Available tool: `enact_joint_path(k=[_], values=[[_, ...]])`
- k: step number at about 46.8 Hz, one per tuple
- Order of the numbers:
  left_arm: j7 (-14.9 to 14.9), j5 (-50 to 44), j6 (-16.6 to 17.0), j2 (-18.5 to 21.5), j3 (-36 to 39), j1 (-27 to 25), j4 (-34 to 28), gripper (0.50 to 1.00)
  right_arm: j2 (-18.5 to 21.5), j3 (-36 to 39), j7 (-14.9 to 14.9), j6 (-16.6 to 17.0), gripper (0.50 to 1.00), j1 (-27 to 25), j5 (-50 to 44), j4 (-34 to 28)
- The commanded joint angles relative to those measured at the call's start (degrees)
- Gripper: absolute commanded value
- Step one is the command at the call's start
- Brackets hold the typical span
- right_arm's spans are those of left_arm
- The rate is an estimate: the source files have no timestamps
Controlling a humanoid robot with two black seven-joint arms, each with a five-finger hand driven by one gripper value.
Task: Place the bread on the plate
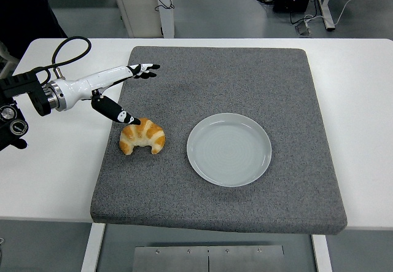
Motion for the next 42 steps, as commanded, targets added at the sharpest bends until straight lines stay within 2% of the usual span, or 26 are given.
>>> enact_joint_path(k=[1, 17, 42], values=[[0.00, 1.60, -0.71, -0.04, -0.01, 0.08, -0.49, 0.968, 0.00, 0.00, 0.00, 0.00, 1.000, 0.00, 0.00, 0.00], [-0.18, 9.78, -0.89, 0.84, 1.40, 0.79, -1.63, 0.968, 0.00, 0.00, 0.00, 0.09, 1.000, 0.00, 0.00, 0.00], [-0.18, 12.42, 0.60, 0.13, 3.95, 0.96, -1.63, 0.968, 0.00, 0.00, 0.00, 0.00, 1.000, 0.00, 0.00, 0.00]])
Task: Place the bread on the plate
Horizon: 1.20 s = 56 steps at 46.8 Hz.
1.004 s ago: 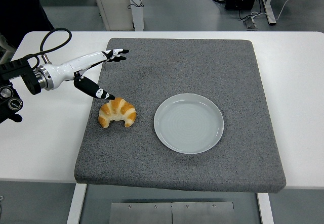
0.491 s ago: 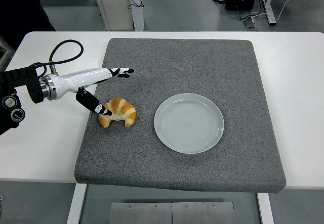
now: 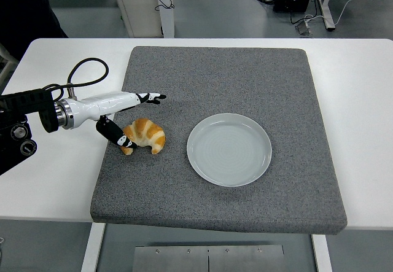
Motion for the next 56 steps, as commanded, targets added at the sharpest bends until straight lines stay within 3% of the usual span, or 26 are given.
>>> enact_joint_path(k=[1, 13, 24, 33, 42, 48, 56], values=[[0.00, 0.14, 0.38, 0.07, 0.03, -0.04, 0.09, 0.968, 0.00, 0.00, 0.00, -0.01, 1.000, 0.00, 0.00, 0.00], [-0.52, 2.25, 4.16, -0.63, 1.00, 1.63, 0.09, 0.968, 0.00, 0.00, 0.00, -0.01, 1.000, 0.00, 0.00, 0.00], [-0.53, 3.13, 10.49, -1.07, 6.01, 1.54, 0.18, 0.968, 0.00, 0.00, 0.00, -0.01, 1.000, 0.00, 0.00, 0.00], [-0.53, 3.22, 13.39, -1.16, 7.15, 1.63, 0.53, 0.933, 0.00, 0.00, 0.00, -0.01, 1.000, 0.00, 0.00, 0.00], [-0.53, 3.57, 13.74, -1.16, 7.24, 1.72, 0.62, 0.851, 0.00, 0.00, 0.00, 0.00, 1.000, 0.00, 0.00, 0.00], [-0.70, 3.83, 13.74, -1.16, 7.94, 1.72, 0.71, 0.728, 0.00, 0.00, 0.00, 0.00, 1.000, 0.00, 0.00, 0.00], [-0.79, 3.83, 13.83, -1.16, 8.91, 1.63, 0.80, 0.711, 0.00, 0.00, 0.00, -0.01, 1.000, 0.00, 0.00, 0.00]])
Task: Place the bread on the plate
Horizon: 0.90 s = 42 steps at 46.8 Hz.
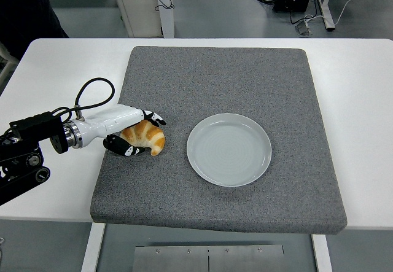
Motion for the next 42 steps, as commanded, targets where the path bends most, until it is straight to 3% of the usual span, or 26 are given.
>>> enact_joint_path(k=[1, 10, 23, 42], values=[[-0.13, 0.00, -0.02, 0.00, 0.26, -0.03, 0.04, 0.707, 0.00, 0.00, 0.00, -0.01, 1.000, 0.00, 0.00, 0.00], [-1.36, -0.09, 0.06, 0.00, 0.44, -0.03, 0.22, 0.655, 0.00, 0.00, 0.00, -0.01, 1.000, 0.00, 0.00, 0.00], [-3.11, -0.97, 0.33, 0.00, -0.97, -0.91, 0.22, 0.651, 0.00, 0.00, 0.00, -0.01, 1.000, 0.00, 0.00, 0.00], [-3.82, -2.19, -0.38, 0.18, -9.49, -2.49, 0.22, 0.630, 0.00, 0.00, 0.00, -0.01, 1.000, 0.00, 0.00, 0.00]])
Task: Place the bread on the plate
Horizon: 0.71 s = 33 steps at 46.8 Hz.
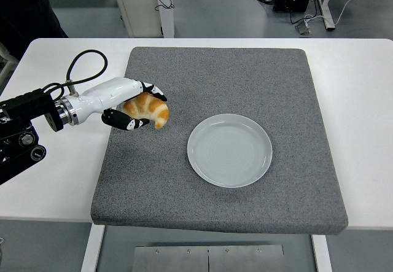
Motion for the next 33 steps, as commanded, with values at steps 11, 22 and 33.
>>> enact_joint_path(k=[11, 22, 33], values=[[-0.09, -2.38, -1.68, -0.05, -4.28, -2.30, 0.61, 0.637, 0.00, 0.00, 0.00, 0.00, 1.000, 0.00, 0.00, 0.00], [-1.41, -3.17, -4.76, -0.13, -8.24, -3.97, 0.88, 0.645, 0.00, 0.00, 0.00, -0.01, 1.000, 0.00, 0.00, 0.00], [-2.20, -3.26, -5.02, -1.01, -8.33, -5.81, 0.88, 0.645, 0.00, 0.00, 0.00, 0.08, 1.000, 0.00, 0.00, 0.00]])
